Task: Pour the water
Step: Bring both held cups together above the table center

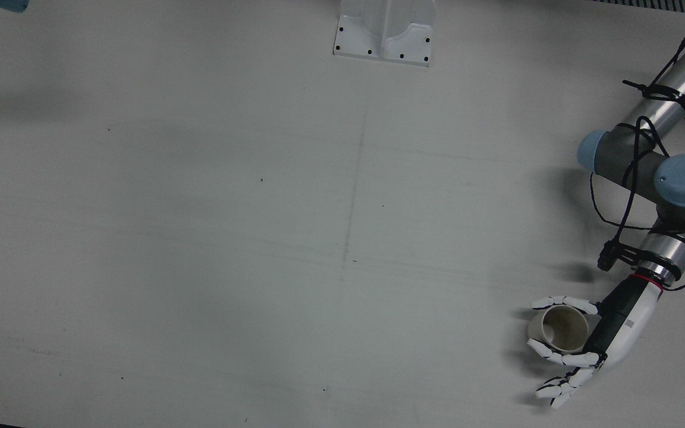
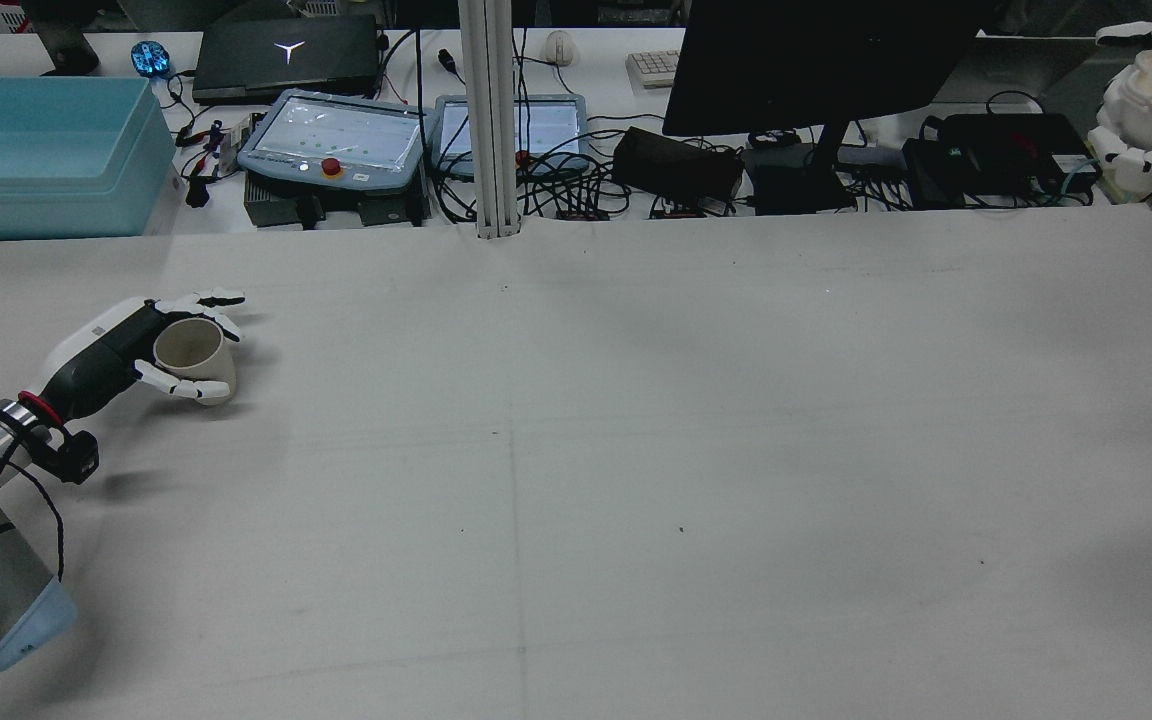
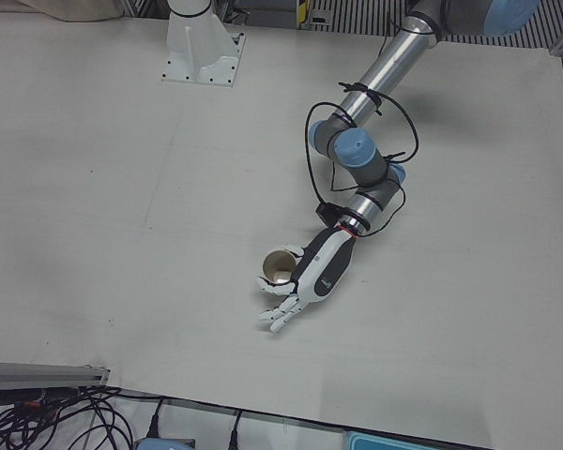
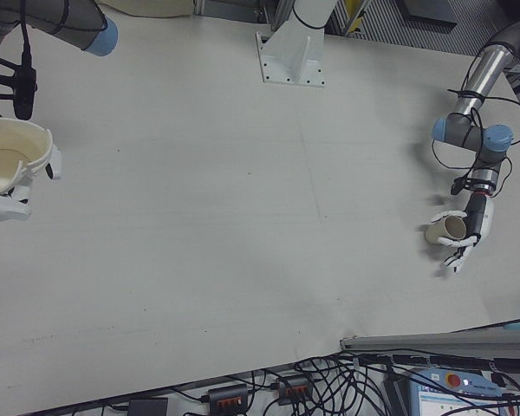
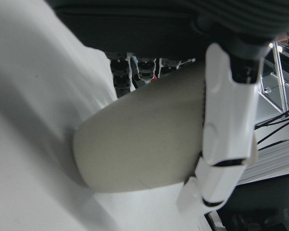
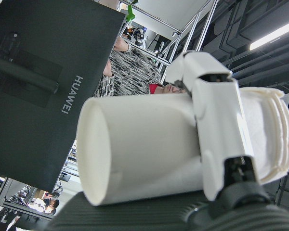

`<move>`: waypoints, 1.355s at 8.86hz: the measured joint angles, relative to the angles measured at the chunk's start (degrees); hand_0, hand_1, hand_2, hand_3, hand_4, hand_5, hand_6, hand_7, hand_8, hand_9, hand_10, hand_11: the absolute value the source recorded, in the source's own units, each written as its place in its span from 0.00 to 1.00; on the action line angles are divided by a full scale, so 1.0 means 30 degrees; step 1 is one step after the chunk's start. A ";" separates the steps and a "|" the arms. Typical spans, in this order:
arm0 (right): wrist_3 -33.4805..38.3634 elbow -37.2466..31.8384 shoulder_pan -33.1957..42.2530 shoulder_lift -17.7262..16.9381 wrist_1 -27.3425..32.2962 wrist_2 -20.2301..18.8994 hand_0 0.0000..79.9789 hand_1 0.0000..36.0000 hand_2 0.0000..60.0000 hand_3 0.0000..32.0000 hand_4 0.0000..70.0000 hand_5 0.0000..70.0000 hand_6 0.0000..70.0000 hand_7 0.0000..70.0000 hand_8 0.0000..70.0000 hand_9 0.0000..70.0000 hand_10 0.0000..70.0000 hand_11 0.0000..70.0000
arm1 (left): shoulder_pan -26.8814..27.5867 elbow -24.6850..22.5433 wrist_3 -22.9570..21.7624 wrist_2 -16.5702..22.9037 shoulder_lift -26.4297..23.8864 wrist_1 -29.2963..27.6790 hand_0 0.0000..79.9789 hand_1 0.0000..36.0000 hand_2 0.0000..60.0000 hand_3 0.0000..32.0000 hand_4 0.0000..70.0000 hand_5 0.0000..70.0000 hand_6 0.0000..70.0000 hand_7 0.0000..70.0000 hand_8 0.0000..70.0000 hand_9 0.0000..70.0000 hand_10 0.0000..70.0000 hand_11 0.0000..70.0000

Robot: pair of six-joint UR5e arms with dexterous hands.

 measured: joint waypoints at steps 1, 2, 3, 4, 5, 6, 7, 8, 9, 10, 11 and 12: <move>0.0000 0.0000 0.0328 -0.0001 0.0000 -0.0001 1.00 1.00 0.65 0.37 0.18 0.42 0.76 0.92 0.75 0.89 1.00 1.00 | -0.0011 -0.0484 -0.0571 0.0077 -0.0029 0.0558 0.93 1.00 1.00 0.00 0.97 1.00 0.20 0.30 0.12 0.11 0.17 0.29; 0.0021 -0.0012 0.0874 0.0031 0.0000 -0.0219 1.00 1.00 0.67 0.29 0.21 0.43 0.79 0.95 0.77 0.91 1.00 1.00 | -0.0019 -0.1472 -0.1444 0.0149 -0.0208 0.1852 0.93 1.00 1.00 0.00 0.97 1.00 0.20 0.31 0.12 0.11 0.17 0.29; 0.0074 -0.0018 0.1491 0.0161 -0.0055 -0.0761 1.00 1.00 0.70 0.21 0.35 0.43 0.87 1.00 0.78 0.91 1.00 1.00 | -0.0010 -0.2778 -0.2003 0.0193 -0.0533 0.3471 0.96 1.00 1.00 0.00 0.97 1.00 0.20 0.31 0.12 0.11 0.16 0.28; 0.0217 0.0107 0.2200 0.0537 -0.0651 -0.1521 1.00 1.00 0.69 0.15 0.43 0.44 0.90 1.00 0.77 0.90 1.00 1.00 | 0.0068 -0.3918 -0.2192 0.0218 -0.1183 0.5241 0.97 1.00 1.00 0.00 0.95 1.00 0.19 0.30 0.12 0.11 0.16 0.28; 0.0314 0.0560 0.2833 0.1204 -0.2160 -0.2618 1.00 1.00 0.69 0.12 0.46 0.45 0.91 1.00 0.76 0.88 1.00 1.00 | 0.0732 -0.4930 -0.2141 0.0190 -0.2199 0.7300 1.00 1.00 1.00 0.00 0.92 1.00 0.18 0.30 0.11 0.10 0.15 0.27; 0.0325 0.1203 0.3210 0.2113 -0.4039 -0.3653 1.00 1.00 0.78 0.02 0.52 0.46 0.93 1.00 0.76 0.88 1.00 1.00 | 0.1852 -0.5644 -0.1612 0.0117 -0.3500 0.9138 1.00 1.00 1.00 0.00 0.91 1.00 0.18 0.30 0.12 0.11 0.15 0.27; 0.0160 0.1842 0.3398 0.3184 -0.5885 -0.4540 1.00 1.00 0.97 0.00 0.65 0.46 0.98 1.00 0.76 0.88 1.00 1.00 | 0.3276 -0.5880 -0.0345 -0.0020 -0.5310 1.0601 1.00 1.00 1.00 0.00 0.94 1.00 0.20 0.32 0.13 0.12 0.16 0.29; -0.0409 0.2403 0.3473 0.4295 -0.7498 -0.5231 1.00 1.00 1.00 0.00 0.72 0.46 1.00 1.00 0.77 0.89 1.00 1.00 | 0.4644 -0.5462 0.0833 -0.0492 -0.7172 1.1546 1.00 1.00 1.00 0.00 0.95 1.00 0.21 0.32 0.14 0.12 0.16 0.29; -0.1253 0.3016 0.3412 0.5406 -0.9036 -0.5622 1.00 1.00 1.00 0.00 0.80 0.46 1.00 1.00 0.78 0.92 1.00 1.00 | 0.5638 -0.4538 0.1472 -0.1101 -0.8821 1.2062 1.00 1.00 1.00 0.00 0.95 1.00 0.21 0.32 0.14 0.12 0.15 0.28; -0.2419 0.3957 0.3036 0.6668 -1.0954 -0.5843 1.00 1.00 1.00 0.00 0.86 0.47 1.00 1.00 0.79 0.94 1.00 1.00 | 0.6330 -0.3378 0.1805 -0.1595 -1.0392 1.2395 1.00 1.00 1.00 0.00 0.95 1.00 0.22 0.32 0.14 0.11 0.15 0.27; -0.3576 0.4831 0.2181 0.7732 -1.2766 -0.5905 1.00 1.00 1.00 0.00 0.94 0.46 1.00 1.00 0.80 0.94 1.00 1.00 | 0.6691 -0.2533 0.1945 -0.1867 -1.1523 1.2626 1.00 1.00 1.00 0.00 0.95 1.00 0.22 0.32 0.14 0.11 0.15 0.27; -0.4513 0.5312 0.1026 0.8369 -1.3855 -0.5844 1.00 1.00 1.00 0.00 0.92 0.45 1.00 1.00 0.78 0.92 1.00 1.00 | 0.6763 -0.2110 0.1972 -0.1984 -1.2334 1.2940 1.00 1.00 1.00 0.00 0.97 1.00 0.23 0.33 0.14 0.11 0.14 0.26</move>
